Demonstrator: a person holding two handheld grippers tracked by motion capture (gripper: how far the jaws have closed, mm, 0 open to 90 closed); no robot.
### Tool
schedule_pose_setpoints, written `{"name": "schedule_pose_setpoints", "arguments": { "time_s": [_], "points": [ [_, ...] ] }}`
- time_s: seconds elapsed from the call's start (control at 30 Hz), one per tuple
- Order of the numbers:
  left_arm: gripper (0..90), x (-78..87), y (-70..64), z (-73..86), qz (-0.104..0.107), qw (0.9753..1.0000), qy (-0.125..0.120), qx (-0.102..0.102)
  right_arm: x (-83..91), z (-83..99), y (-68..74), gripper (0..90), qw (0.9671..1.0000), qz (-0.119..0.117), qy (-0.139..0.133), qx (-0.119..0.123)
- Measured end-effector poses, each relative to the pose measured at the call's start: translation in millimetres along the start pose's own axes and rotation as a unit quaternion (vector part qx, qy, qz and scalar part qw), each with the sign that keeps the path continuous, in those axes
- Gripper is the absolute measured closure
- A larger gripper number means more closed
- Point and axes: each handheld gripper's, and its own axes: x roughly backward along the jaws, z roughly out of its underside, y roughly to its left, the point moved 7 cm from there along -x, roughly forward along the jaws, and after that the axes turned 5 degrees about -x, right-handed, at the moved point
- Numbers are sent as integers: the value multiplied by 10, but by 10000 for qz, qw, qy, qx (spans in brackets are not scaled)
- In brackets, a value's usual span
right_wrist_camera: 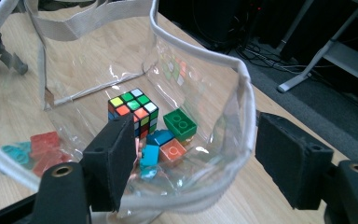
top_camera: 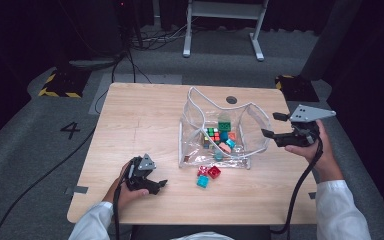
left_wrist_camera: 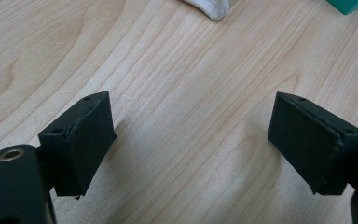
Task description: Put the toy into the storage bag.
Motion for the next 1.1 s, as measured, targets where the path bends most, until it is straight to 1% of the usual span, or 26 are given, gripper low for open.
{"name": "schedule_pose_setpoints", "arguments": {
  "time_s": [0.07,0.1,0.23,0.37,0.5,0.63,0.67,0.7,0.8,0.9,0.97,1.0,1.07,1.1],
  "points": [
    [144,0,0,0,1,10000,0,-1,47,44,-13,291,10000,-19,-28,-28],
    [144,0,0,0,1,10000,0,0,73,73,-21,288,10000,26,-27,-41],
    [143,0,0,0,0,10000,1,0,162,205,-18,278,10000,19,-64,-34],
    [144,0,0,0,0,10000,1,-1,212,330,0,273,9997,-6,-200,-164],
    [143,0,0,0,1,10000,0,0,222,484,31,267,9992,-89,-259,-283],
    [144,0,0,0,-1,10000,1,-1,148,670,73,268,9992,-121,-175,-347],
    [144,0,0,0,0,10000,1,-1,125,719,87,268,9990,-138,-129,-403],
    [144,0,0,0,1,10000,2,-1,97,761,106,268,9987,-173,-126,-459],
    [143,0,0,0,-1,10000,2,-2,29,888,156,268,9985,-262,-34,-486],
    [144,0,0,0,0,10000,1,-1,-46,1006,232,270,9974,-413,57,-585],
    [144,0,0,0,-1,10000,1,-1,-100,1088,287,271,9971,-455,147,-589],
    [144,0,0,0,-2,10000,1,-1,-126,1133,319,273,9967,-507,196,-607],
    [143,0,0,0,-3,10000,1,-1,-170,1210,376,273,9963,-591,292,-554],
    [144,0,0,0,-2,10000,1,0,-206,1255,413,277,9957,-659,298,-578]
  ]
}}
